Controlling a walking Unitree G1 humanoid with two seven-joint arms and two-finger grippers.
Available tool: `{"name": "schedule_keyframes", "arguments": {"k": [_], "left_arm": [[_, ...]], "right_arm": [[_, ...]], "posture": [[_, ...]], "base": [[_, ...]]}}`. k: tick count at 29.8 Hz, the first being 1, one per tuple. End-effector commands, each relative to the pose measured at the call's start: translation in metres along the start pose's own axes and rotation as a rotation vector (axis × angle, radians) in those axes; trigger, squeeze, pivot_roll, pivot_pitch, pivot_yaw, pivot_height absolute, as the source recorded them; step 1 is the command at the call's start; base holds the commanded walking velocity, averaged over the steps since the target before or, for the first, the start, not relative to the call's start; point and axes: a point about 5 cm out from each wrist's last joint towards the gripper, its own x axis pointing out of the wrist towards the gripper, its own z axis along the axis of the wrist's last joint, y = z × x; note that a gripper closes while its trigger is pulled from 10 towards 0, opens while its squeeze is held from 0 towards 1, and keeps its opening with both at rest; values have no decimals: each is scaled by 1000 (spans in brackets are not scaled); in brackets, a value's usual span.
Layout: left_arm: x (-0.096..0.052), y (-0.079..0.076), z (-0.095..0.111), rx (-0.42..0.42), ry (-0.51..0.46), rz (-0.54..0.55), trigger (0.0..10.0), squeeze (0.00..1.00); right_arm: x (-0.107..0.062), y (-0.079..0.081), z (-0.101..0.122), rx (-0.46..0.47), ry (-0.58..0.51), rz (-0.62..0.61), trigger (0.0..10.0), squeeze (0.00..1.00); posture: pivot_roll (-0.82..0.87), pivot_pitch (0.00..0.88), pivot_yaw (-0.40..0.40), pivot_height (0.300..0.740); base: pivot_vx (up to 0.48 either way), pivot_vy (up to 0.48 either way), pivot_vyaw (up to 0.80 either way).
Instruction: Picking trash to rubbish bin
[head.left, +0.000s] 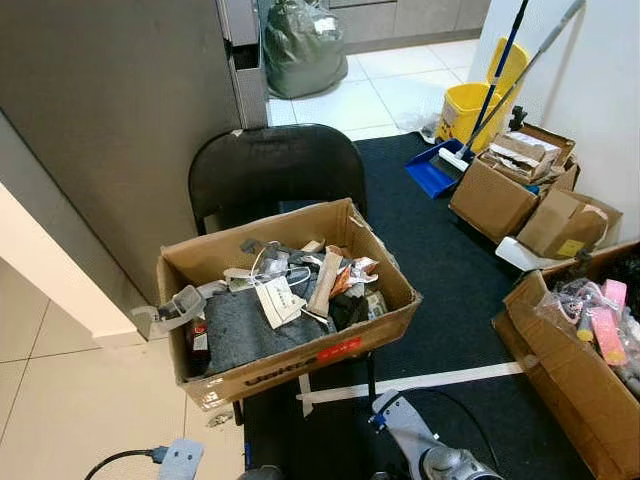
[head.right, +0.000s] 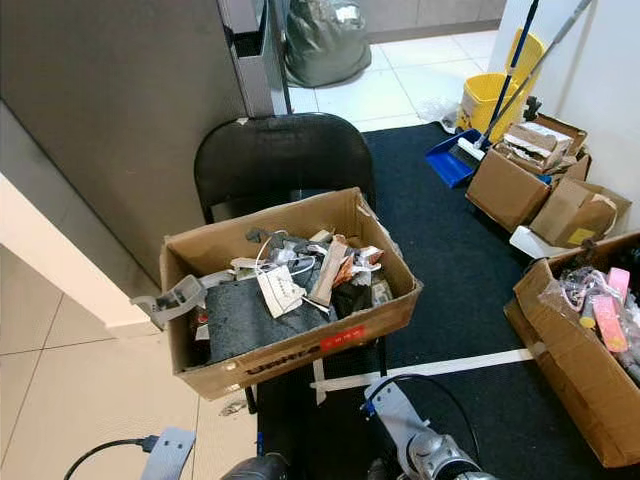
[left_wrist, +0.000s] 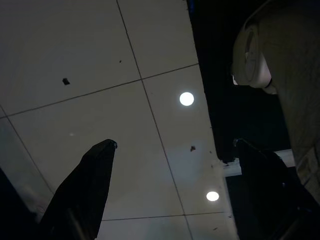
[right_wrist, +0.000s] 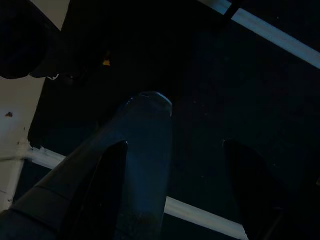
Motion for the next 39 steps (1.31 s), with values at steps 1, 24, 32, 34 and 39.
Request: {"name": "schedule_keyframes", "arguments": {"k": [1,24,32,34,39], "left_arm": [[-1,2,-6,-14,26,3,10000,0],[-1,1,-7,15,34,-4,10000,0],[-1,1,-7,8,33,-4,10000,0],[-1,1,-7,4,34,-3,10000,0],[-1,1,-8,-8,35,-2,10000,0]], "right_arm": [[2,10,-4,-15,26,28,10000,0],[3,13,-5,-88,42,36,10000,0],[2,12,-6,-87,40,35,10000,0],[2,12,-7,-87,42,34,10000,0],[2,11,-8,-87,46,34,10000,0]], "posture": [[-37,64,52,740],[-49,49,62,740],[-47,57,62,740],[-47,58,61,740],[-46,61,60,740]], "base": [[0,0,0],[0,0,0],[0,0,0],[0,0,0],[0,0,0]]}}
